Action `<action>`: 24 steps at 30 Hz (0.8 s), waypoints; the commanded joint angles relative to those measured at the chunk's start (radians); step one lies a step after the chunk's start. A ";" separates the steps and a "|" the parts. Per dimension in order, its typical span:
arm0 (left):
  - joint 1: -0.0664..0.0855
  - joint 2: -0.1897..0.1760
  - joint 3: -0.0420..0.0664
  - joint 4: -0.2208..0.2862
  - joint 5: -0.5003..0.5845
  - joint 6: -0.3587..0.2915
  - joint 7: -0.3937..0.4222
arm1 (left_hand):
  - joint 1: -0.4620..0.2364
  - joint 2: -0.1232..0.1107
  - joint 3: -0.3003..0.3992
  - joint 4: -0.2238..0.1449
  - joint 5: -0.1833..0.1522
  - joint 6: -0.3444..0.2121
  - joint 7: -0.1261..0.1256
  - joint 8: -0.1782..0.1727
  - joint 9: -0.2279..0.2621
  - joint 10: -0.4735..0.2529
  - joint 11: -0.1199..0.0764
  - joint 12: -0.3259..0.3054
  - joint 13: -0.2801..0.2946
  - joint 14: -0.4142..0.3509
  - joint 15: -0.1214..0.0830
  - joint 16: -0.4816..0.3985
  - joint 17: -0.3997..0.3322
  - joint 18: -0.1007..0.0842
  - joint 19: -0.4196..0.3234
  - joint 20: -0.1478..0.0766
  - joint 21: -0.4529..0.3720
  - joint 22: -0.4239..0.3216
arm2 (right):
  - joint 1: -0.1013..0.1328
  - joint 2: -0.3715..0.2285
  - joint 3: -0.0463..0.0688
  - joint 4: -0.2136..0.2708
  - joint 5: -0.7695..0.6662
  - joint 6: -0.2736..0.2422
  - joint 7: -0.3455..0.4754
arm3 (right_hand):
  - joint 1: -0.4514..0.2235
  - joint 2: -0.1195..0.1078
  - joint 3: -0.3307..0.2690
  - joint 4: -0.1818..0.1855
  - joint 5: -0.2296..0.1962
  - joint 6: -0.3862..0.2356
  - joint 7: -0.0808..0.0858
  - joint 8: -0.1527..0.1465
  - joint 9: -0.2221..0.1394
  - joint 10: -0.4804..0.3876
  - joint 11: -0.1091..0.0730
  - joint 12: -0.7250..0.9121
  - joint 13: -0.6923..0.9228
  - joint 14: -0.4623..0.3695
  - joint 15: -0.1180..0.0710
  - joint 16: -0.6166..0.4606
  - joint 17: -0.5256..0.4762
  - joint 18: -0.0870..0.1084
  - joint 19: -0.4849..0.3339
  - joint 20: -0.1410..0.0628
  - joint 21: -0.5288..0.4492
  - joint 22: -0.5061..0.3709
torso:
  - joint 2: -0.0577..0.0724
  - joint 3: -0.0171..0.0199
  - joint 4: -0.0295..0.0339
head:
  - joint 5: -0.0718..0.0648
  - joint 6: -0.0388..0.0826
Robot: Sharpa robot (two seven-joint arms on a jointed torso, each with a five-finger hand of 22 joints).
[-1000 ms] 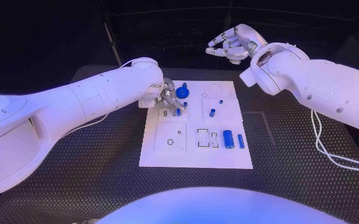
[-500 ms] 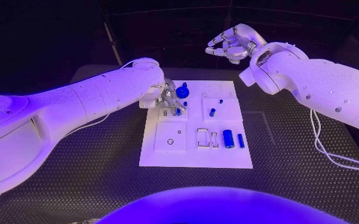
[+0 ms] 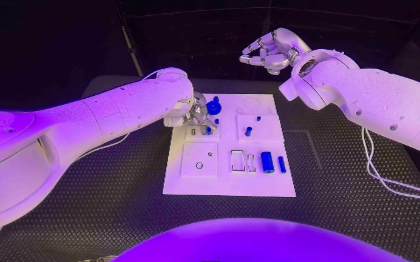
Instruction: Assemble the parts on the task board
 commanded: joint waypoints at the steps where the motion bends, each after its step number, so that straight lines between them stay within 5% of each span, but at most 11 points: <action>1: 0.001 0.002 0.000 0.000 -0.004 -0.002 -0.006 | 0.025 0.006 0.020 -0.009 -0.004 0.000 -0.006 -0.006 0.003 -0.006 -0.003 -0.002 -0.002 0.104 0.003 0.003 0.263 -0.013 -0.001 0.004 0.002 0.002 | 0.002 0.002 0.001 0.000 -0.002 0.007 0.004 | 0.003 0.013 -0.008 0.001 0.007 -0.002 -0.002 0.004 -0.001 -0.004 -0.001 0.001 -0.001 0.067 -0.006 -0.003 0.093 0.007 0.000 -0.003 -0.003 0.000 | 0.001 -0.0008 -0.0004 | 0.000 -0.002; 18: 0.001 0.007 0.000 -0.008 -0.004 0.004 -0.007 | 0.081 0.011 0.069 -0.040 -0.004 -0.004 -0.007 -0.014 0.009 -0.010 -0.004 -0.010 -0.008 0.104 0.002 0.003 0.263 -0.013 -0.003 0.004 0.000 0.002 | 0.002 0.006 0.001 -0.001 -0.002 0.013 0.005 | 0.005 0.016 -0.008 0.001 0.010 -0.003 -0.002 0.005 -0.001 -0.002 -0.001 0.003 0.001 0.067 -0.006 -0.003 0.093 0.007 0.000 -0.003 -0.004 0.000 | 0.000 -0.0003 -0.0006 | -0.001 -0.007; 24: 0.001 0.006 0.000 -0.006 -0.004 0.006 -0.007 | 0.173 0.030 0.154 -0.100 -0.002 -0.013 -0.015 -0.027 0.009 -0.018 -0.012 -0.021 -0.014 0.104 -0.005 0.003 0.263 -0.012 -0.004 -0.002 -0.001 0.003 | 0.002 0.007 0.000 -0.002 -0.002 0.016 0.004 | 0.005 0.016 -0.008 0.001 0.010 -0.003 -0.002 0.005 -0.001 -0.002 -0.001 0.003 0.001 0.067 -0.006 -0.003 0.093 0.007 0.000 -0.003 -0.004 0.000 | 0.000 -0.0003 -0.0006 | -0.002 -0.009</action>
